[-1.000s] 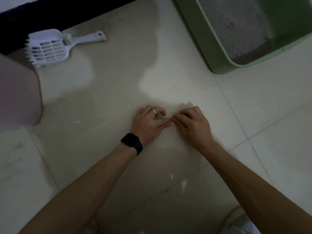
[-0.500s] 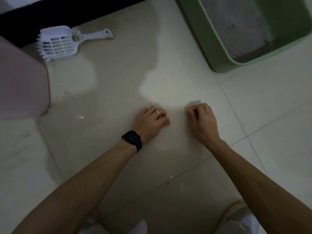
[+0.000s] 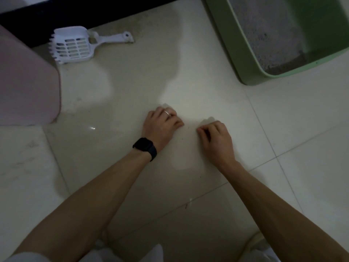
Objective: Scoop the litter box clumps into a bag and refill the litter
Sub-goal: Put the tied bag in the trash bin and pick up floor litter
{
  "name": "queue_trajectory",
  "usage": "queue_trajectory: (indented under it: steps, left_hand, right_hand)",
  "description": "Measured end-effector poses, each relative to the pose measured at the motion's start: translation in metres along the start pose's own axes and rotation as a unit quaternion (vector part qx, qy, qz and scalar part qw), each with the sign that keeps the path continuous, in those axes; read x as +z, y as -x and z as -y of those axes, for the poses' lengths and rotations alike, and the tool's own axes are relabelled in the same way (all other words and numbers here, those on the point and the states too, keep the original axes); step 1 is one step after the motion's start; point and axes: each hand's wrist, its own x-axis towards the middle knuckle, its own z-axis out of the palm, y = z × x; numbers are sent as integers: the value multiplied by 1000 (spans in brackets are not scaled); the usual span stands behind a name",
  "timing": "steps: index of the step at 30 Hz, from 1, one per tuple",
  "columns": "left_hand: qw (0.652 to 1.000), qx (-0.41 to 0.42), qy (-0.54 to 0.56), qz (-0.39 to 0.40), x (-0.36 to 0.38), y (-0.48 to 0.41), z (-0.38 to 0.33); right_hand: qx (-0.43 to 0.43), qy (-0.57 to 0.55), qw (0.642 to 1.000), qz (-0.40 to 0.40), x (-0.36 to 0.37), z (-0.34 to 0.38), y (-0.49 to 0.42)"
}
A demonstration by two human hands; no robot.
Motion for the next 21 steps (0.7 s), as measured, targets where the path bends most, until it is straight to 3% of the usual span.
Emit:
queue_trajectory:
  steps: [5,8,18,21]
  left_hand:
    - [998,8,54,14,5,-2,-7]
    - [996,54,63,27,14,-2,-16]
    - [966,199,-139,85,17,-9,-22]
    - [958,207,-173,100,12,-7,-25]
  right_hand:
    - [-22,50,998,-5,2,2,1]
    - [-44,83,996,-7,0,1,0]
    - [-24,245,969,22,-2,14,-6]
    - [-3,234,971,45,-8,20,-5]
